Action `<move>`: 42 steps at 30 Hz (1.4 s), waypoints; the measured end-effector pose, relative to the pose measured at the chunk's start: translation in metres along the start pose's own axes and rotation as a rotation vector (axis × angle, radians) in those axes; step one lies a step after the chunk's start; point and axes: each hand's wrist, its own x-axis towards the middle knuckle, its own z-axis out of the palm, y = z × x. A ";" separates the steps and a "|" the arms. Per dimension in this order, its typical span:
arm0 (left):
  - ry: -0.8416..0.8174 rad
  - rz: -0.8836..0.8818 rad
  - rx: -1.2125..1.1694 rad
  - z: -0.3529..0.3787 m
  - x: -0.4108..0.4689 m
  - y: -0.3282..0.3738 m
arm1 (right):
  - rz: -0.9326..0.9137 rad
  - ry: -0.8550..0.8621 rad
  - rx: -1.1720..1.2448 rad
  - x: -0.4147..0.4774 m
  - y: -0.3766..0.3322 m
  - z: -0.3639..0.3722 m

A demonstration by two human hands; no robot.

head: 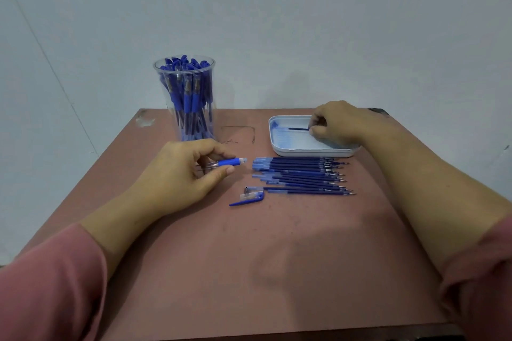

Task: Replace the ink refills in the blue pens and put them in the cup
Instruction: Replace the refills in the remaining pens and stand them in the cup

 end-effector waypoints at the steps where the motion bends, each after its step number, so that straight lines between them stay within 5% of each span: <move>1: 0.002 -0.002 0.000 -0.001 0.000 0.001 | -0.020 0.021 0.024 -0.004 -0.004 -0.003; 21: 0.061 -0.072 -0.160 -0.003 0.001 0.004 | -0.392 0.265 0.356 -0.082 -0.054 0.006; 42: 0.093 -0.092 -0.167 -0.004 0.002 0.008 | -0.394 0.215 0.411 -0.081 -0.053 0.011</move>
